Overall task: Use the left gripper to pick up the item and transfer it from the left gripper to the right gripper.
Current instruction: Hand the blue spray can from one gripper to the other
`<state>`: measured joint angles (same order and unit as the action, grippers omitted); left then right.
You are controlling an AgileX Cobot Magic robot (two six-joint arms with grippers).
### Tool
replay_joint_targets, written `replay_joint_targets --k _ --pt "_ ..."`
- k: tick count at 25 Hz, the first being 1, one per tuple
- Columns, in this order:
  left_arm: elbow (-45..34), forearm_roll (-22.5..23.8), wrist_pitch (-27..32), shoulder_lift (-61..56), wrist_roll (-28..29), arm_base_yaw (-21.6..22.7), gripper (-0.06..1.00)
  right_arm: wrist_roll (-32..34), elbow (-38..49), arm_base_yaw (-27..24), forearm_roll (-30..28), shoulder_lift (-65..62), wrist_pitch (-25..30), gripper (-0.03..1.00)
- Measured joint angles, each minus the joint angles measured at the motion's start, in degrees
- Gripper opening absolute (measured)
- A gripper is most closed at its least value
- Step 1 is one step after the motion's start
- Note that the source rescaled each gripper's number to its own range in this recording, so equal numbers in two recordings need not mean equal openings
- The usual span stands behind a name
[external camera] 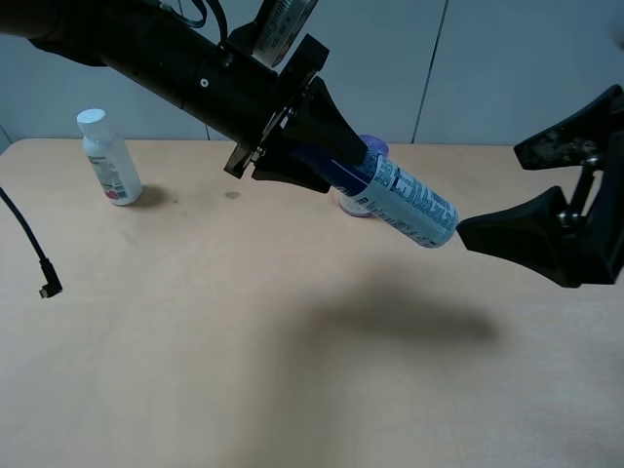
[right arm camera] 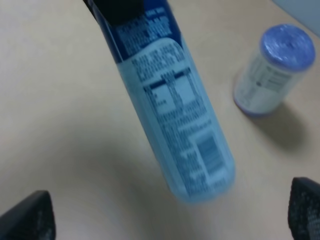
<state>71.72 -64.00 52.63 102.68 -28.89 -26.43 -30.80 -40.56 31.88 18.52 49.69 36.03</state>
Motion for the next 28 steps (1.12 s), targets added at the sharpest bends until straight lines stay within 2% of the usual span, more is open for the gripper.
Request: replay_joint_targets --k 9,16,28 --pt "0.0 -0.2 0.0 0.0 0.0 0.0 0.01 -3.2 0.0 7.0 -2.7 10.9 -11.1 1.00" --pt "0.0 -0.2 0.0 0.0 0.0 0.0 0.01 -2.9 0.0 7.5 -7.6 18.2 -17.5 1.00" --pt "0.0 -0.2 0.0 0.0 0.0 0.0 0.01 -1.6 -0.1 7.5 -8.2 24.8 -22.1 1.00"
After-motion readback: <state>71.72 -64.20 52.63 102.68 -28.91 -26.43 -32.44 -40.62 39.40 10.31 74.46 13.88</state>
